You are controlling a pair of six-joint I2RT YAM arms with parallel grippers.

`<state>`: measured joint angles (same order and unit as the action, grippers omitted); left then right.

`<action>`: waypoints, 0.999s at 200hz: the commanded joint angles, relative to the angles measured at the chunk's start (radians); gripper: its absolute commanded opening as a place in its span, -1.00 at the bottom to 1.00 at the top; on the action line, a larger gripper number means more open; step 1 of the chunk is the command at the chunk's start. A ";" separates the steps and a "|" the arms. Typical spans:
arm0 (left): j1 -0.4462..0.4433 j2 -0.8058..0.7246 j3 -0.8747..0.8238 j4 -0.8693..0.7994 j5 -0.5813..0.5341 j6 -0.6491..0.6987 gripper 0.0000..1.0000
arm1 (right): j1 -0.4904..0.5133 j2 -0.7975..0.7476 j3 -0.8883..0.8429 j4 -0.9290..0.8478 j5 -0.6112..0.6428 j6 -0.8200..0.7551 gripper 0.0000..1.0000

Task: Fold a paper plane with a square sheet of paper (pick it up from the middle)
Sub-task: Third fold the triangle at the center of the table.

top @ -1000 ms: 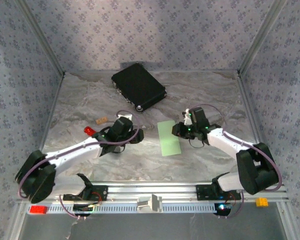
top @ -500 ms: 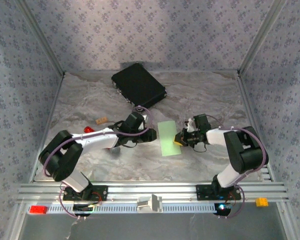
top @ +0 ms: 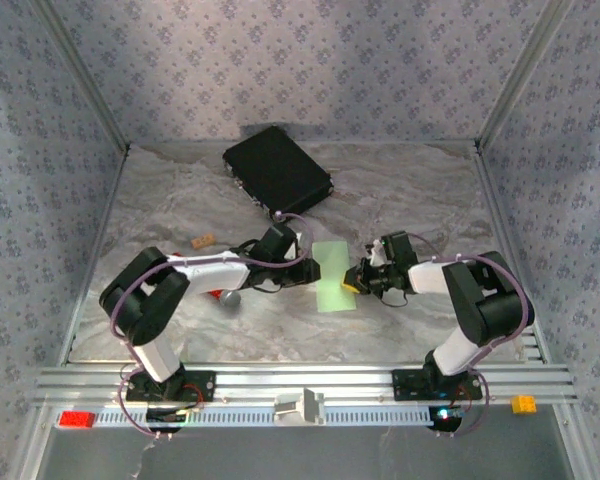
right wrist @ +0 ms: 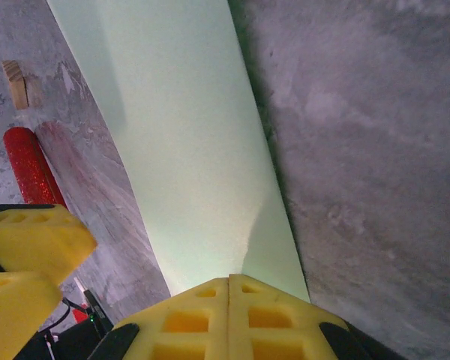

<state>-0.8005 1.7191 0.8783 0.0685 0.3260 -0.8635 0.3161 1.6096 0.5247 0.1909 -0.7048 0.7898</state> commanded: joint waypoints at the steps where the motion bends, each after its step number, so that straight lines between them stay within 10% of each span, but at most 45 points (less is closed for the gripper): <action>1: -0.006 0.031 0.032 0.037 0.024 -0.023 -0.19 | 0.021 -0.006 -0.014 -0.077 0.056 0.044 -0.93; 200: -0.022 0.152 0.042 0.132 0.054 -0.098 -0.45 | 0.027 -0.007 -0.035 -0.073 0.090 0.072 -0.95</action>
<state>-0.7979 1.8217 0.9028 0.1177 0.3370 -0.9485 0.3367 1.5982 0.5224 0.1909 -0.6682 0.8429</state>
